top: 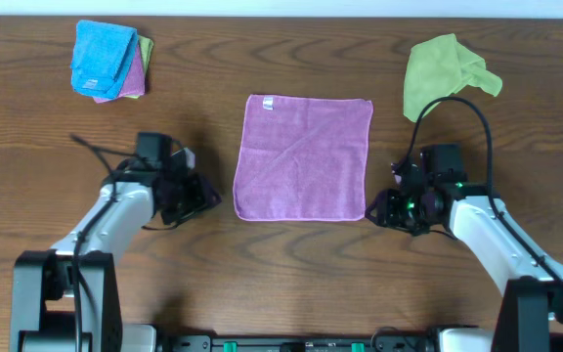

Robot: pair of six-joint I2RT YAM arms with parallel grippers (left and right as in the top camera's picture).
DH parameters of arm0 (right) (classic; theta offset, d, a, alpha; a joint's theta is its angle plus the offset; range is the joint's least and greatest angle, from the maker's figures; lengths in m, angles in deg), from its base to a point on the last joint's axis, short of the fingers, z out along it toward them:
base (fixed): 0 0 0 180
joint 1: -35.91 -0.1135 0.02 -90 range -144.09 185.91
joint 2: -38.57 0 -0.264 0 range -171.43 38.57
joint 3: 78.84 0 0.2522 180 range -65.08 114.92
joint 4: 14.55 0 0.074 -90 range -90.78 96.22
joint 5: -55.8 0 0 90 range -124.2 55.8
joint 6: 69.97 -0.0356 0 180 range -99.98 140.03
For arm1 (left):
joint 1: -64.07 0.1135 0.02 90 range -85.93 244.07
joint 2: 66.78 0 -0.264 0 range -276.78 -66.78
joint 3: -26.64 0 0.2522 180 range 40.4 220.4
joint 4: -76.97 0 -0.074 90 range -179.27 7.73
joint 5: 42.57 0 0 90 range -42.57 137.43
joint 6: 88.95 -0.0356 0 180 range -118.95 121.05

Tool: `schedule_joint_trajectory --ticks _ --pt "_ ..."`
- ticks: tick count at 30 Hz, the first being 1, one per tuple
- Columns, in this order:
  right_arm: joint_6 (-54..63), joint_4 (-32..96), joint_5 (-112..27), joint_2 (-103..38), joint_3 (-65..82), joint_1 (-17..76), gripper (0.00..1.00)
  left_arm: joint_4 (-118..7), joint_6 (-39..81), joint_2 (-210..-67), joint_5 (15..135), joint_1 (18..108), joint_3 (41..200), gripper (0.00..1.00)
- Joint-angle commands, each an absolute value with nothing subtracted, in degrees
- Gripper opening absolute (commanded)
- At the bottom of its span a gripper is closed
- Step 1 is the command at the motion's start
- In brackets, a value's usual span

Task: Fold the cloth
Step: 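Grasp the purple cloth's bottom left and right corners with both grippers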

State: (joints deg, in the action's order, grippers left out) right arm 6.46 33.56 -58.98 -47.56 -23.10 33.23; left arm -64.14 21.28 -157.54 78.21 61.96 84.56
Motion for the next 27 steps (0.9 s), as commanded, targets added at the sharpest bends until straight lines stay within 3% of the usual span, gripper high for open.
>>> schedule_joint_trajectory --ticks 1,8,24,27 --pt "8.52 32.75 -64.03 -49.59 -23.19 34.28 0.42 -64.93 20.14 -158.28 85.12 63.95 82.81 0.56" --pt "8.47 30.22 -67.59 -56.19 -23.19 34.34 0.38 -72.95 24.38 -161.12 91.04 63.54 80.19 0.63" --pt "4.15 23.18 -67.20 -59.30 -23.19 34.34 0.39 -79.66 26.83 -171.31 100.07 61.55 80.19 0.61" --pt "3.84 23.20 -67.22 -59.32 -23.19 34.32 0.39 -79.71 26.83 -171.29 100.05 60.35 80.21 0.56"
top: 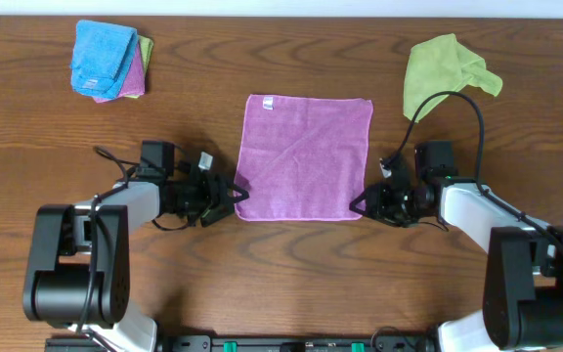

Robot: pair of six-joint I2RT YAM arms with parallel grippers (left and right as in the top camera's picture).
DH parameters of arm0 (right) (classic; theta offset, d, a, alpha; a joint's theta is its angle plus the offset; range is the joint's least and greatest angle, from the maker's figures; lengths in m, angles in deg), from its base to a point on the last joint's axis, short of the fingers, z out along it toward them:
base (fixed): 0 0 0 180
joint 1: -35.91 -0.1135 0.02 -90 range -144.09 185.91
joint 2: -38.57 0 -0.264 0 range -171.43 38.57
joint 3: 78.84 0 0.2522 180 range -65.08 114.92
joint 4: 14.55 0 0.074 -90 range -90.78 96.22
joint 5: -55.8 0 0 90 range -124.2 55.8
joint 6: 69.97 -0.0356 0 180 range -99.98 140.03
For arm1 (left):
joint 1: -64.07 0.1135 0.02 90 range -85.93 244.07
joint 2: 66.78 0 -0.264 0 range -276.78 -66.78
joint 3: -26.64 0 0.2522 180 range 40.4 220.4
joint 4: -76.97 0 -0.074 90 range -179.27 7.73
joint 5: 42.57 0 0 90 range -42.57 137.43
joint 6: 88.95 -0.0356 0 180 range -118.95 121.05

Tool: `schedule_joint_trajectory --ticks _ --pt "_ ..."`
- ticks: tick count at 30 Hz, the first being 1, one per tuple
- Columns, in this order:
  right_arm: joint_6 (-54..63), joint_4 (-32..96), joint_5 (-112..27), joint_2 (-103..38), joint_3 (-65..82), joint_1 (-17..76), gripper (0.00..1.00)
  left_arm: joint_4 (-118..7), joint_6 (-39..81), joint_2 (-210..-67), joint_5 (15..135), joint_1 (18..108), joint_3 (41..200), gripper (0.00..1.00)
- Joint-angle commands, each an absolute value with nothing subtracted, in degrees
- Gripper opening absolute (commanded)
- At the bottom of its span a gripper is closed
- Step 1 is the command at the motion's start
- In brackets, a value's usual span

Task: Fold the cloth
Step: 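Grasp the purple cloth's bottom left and right corners with both grippers, then lift the bottom corners and fold them up over the top edge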

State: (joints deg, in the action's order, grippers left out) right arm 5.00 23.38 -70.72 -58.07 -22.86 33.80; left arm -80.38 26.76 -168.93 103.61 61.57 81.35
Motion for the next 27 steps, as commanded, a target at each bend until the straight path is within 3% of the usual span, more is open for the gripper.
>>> schedule_joint_trajectory --ticks 1,3,4,6,17,22,27 --pt "3.73 23.23 -67.22 -59.32 -23.19 34.21 0.39 -79.64 26.83 -171.31 100.03 59.87 80.21 0.54" --pt "3.71 23.16 -67.09 -59.32 -23.19 33.95 0.36 -79.66 26.83 -171.31 100.00 59.12 80.21 0.44" --pt "3.73 23.18 -66.98 -59.32 -23.19 33.84 0.30 -79.71 26.83 -171.31 99.96 58.84 80.21 0.40" --pt "3.69 23.25 -67.00 -59.32 -23.19 33.69 0.02 -79.71 26.85 -171.31 99.98 58.66 80.21 0.07" --pt "1.59 24.30 -68.66 -49.24 -22.51 33.05 0.01 -79.16 24.25 -167.62 104.73 58.51 87.47 0.06" --pt "-1.41 22.42 -63.07 -40.35 -20.42 31.65 0.01 -77.52 22.28 -163.73 94.43 57.20 93.90 0.06" --pt "-4.66 12.97 -62.65 -43.98 -19.67 31.33 0.02 -81.08 20.34 -167.11 89.23 56.37 97.98 0.06"
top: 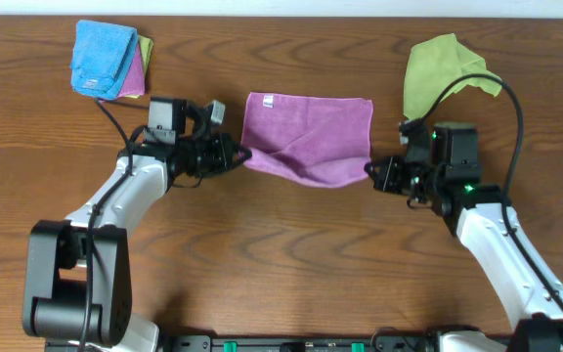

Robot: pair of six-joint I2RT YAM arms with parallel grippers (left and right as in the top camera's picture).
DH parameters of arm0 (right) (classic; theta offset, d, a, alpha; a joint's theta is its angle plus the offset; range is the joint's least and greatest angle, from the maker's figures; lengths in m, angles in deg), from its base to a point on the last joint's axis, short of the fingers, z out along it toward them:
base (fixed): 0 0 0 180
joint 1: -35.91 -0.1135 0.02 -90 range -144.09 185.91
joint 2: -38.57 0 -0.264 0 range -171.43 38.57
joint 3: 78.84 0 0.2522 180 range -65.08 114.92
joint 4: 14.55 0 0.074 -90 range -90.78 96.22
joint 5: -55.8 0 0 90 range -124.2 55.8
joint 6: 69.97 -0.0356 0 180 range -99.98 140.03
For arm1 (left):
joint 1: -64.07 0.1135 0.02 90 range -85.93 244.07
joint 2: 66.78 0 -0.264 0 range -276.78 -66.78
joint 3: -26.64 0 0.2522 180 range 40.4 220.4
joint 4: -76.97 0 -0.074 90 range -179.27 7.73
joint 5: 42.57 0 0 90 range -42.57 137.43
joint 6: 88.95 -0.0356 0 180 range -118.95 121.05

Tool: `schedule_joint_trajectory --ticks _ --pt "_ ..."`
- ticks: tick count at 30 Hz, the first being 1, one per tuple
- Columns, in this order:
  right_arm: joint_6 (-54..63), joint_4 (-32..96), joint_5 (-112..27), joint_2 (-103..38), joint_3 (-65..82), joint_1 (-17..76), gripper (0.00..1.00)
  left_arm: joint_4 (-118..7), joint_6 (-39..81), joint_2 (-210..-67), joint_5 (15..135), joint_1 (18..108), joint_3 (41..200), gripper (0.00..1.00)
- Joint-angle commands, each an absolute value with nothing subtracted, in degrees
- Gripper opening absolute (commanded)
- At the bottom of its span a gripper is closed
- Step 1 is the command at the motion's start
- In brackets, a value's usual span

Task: Fold the cloth
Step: 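Lift the bottom corners and fold them up over the top edge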

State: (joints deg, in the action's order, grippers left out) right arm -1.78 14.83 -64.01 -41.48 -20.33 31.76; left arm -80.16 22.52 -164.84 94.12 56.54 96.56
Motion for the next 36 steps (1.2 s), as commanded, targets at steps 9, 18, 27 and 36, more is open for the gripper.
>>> schedule_joint_trajectory --ticks 9,18,27,36 --pt "-6.13 7.64 -60.68 -66.42 -3.04 31.41 0.01 -85.45 20.51 -184.14 88.59 57.35 114.03 0.05" --pt "-6.06 13.89 -57.06 -77.24 16.11 34.78 0.02 -83.79 20.97 -196.84 93.01 58.71 137.57 0.05" --pt "-3.68 22.33 -54.98 -77.70 16.96 35.04 0.02 -76.73 20.12 -200.42 96.59 58.38 141.44 0.06" --pt "-2.61 28.91 -50.48 -77.70 16.94 32.00 0.02 -71.44 16.16 -200.51 95.00 57.83 141.44 0.06"
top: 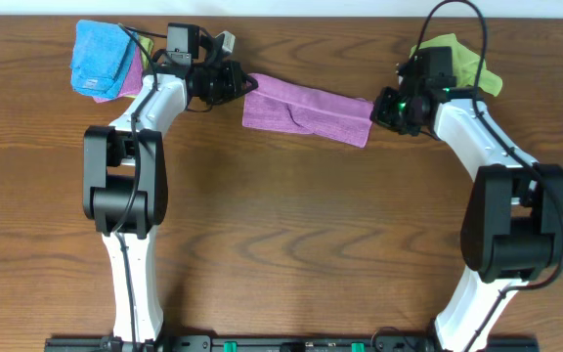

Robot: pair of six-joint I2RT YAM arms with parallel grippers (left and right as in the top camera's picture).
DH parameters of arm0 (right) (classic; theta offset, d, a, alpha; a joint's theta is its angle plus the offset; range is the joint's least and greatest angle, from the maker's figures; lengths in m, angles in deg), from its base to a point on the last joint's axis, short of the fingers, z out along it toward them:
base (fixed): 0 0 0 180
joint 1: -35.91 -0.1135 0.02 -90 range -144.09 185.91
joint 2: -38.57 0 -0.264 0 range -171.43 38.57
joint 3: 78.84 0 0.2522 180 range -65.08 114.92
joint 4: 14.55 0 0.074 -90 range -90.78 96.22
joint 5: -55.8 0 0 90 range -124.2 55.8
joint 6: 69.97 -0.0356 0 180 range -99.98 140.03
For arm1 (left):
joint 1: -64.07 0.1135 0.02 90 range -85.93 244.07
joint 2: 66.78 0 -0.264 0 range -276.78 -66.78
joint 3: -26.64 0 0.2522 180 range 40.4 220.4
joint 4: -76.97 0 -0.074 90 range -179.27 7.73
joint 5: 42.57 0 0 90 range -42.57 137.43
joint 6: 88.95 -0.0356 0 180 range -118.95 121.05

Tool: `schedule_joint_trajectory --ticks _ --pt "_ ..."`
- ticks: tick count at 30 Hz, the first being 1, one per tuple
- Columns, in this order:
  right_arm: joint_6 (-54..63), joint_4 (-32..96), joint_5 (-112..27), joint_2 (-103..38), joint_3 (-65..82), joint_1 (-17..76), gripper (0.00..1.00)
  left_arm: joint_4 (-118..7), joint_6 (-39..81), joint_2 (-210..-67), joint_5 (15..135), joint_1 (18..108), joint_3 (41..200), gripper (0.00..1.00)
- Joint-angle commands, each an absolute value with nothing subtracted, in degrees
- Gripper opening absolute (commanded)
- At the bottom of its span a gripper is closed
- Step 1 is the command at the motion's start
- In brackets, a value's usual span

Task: Fold the cloth
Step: 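Lift the bottom corners and fold them up over the top edge, then lower the folded edge onto the cloth and press it flat with both grippers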

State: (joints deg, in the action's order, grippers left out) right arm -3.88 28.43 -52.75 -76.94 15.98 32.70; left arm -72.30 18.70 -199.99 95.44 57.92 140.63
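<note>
The purple cloth (306, 106) lies doubled into a narrow band at the back middle of the table. My left gripper (243, 82) is shut on its left near corner, now carried to the far edge. At the band's right end my right gripper (375, 110) is shut on the other corner. Both arms reach far back over the table.
A stack of folded cloths, blue on top (104, 60), sits at the back left just beside my left arm. A crumpled green cloth (453, 56) lies at the back right under my right arm. The wooden table (281, 244) stretches forward.
Both grippers have moved further back with the cloth's near corners. The cloth, half lifted then, is now folded over into a narrow strip near the far edge.
First the purple cloth lay flat and both grippers stood beside its near corners. Then they were at those corners. After that they held the corners raised toward the back, and now the near half lies over the far half.
</note>
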Motion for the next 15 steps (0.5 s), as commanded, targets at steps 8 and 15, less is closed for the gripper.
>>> schedule_joint_trajectory --ticks 8,15 --pt "-2.63 29.52 -48.66 -77.72 16.57 31.83 0.02 -65.59 12.38 -200.51 91.79 57.64 141.44 0.06" --pt "-2.63 29.87 -47.92 -78.07 16.37 31.04 0.10 -65.06 12.21 -200.51 89.86 57.64 141.44 0.20"
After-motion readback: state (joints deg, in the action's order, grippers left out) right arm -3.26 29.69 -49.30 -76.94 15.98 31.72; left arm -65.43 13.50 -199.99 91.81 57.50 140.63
